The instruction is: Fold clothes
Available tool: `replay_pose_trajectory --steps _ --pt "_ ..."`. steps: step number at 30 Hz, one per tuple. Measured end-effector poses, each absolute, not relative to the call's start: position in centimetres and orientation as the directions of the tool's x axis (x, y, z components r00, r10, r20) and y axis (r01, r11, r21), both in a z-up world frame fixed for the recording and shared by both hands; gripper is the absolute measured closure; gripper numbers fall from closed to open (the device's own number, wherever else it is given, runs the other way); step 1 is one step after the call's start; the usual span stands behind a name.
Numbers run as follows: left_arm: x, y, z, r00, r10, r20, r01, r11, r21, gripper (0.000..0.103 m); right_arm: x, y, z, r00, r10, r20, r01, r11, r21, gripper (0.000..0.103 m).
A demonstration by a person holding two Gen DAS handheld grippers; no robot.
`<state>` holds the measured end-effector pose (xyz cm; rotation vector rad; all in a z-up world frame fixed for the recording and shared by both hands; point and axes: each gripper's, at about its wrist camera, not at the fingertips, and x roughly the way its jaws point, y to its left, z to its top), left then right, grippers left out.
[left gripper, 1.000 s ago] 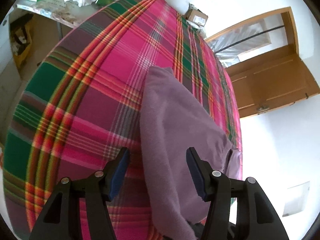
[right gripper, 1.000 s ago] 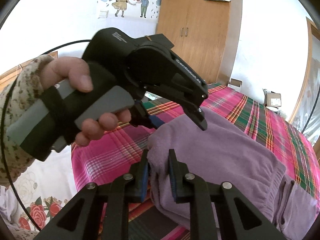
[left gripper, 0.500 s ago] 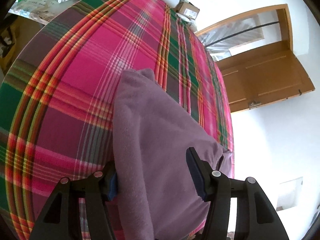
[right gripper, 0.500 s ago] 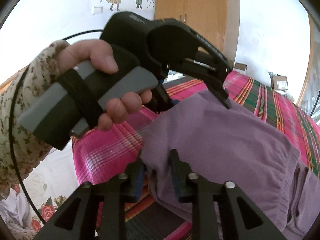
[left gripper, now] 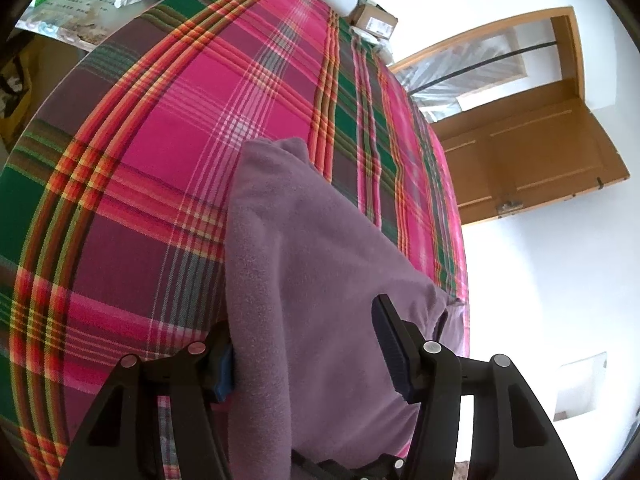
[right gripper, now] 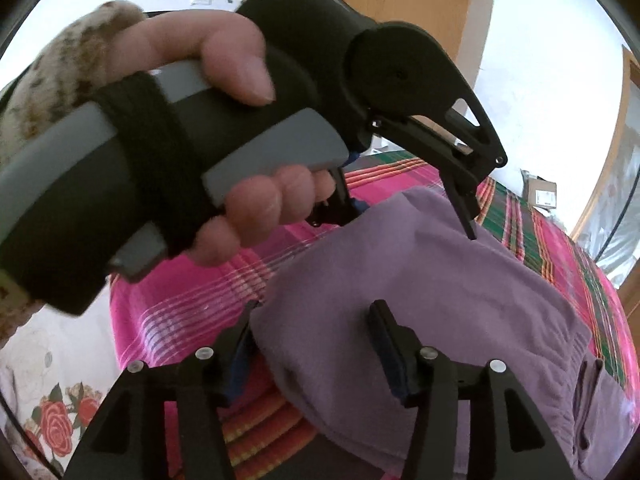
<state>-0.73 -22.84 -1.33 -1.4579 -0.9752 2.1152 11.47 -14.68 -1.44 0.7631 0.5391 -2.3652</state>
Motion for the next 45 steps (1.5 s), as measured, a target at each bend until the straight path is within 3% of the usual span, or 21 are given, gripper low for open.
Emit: replay_pose_trajectory --steps 5,16,18,23,26,37,39,43,45 --pt "-0.9 -22.6 -1.2 -0.374 0.654 -0.657 0.061 -0.690 -0.721 0.043 9.8 -14.4 -1.6 -0.643 -0.409 -0.647 0.620 -0.774 -0.127 0.038" --pt "-0.9 -22.7 -0.9 -0.368 0.643 -0.671 0.062 -0.703 -0.708 0.043 8.2 -14.6 -1.7 -0.617 -0.405 -0.674 0.623 -0.776 -0.104 0.037" --pt "-0.9 -22.6 -0.9 -0.368 0.641 -0.674 0.064 -0.705 -0.706 0.043 8.1 -14.6 -1.7 -0.618 -0.404 -0.674 0.621 -0.777 -0.104 0.042" --pt "-1.1 -22.5 -0.9 -0.365 0.639 -0.677 0.080 -0.703 -0.706 0.043 7.7 -14.3 -1.5 -0.626 -0.407 -0.666 0.616 -0.781 -0.102 0.070" --pt "-1.0 -22.5 -0.9 -0.365 0.633 -0.683 0.092 -0.705 -0.703 0.049 7.7 -14.1 -1.2 -0.624 -0.424 -0.657 0.625 -0.775 -0.093 0.082" --pt "-0.5 -21.7 0.2 -0.380 0.606 -0.699 0.110 -0.721 -0.684 0.055 7.5 -12.0 0.5 -0.648 -0.472 -0.598 0.624 -0.779 -0.060 0.084" --pt "-0.4 -21.3 0.9 -0.389 0.603 -0.696 0.103 -0.723 -0.683 0.062 7.7 -11.4 1.1 -0.655 -0.484 -0.579 0.621 -0.783 -0.048 0.084" --pt "-0.3 -20.5 2.1 -0.402 0.604 -0.688 0.084 -0.724 -0.685 0.063 12.9 -8.1 1.9 -0.670 -0.501 -0.548 0.613 -0.790 -0.026 0.084" --pt "-0.2 -19.9 2.9 -0.411 0.606 -0.681 0.072 -0.723 -0.687 0.063 11.2 -7.1 2.4 -0.681 -0.508 -0.527 0.607 -0.794 -0.019 0.085"
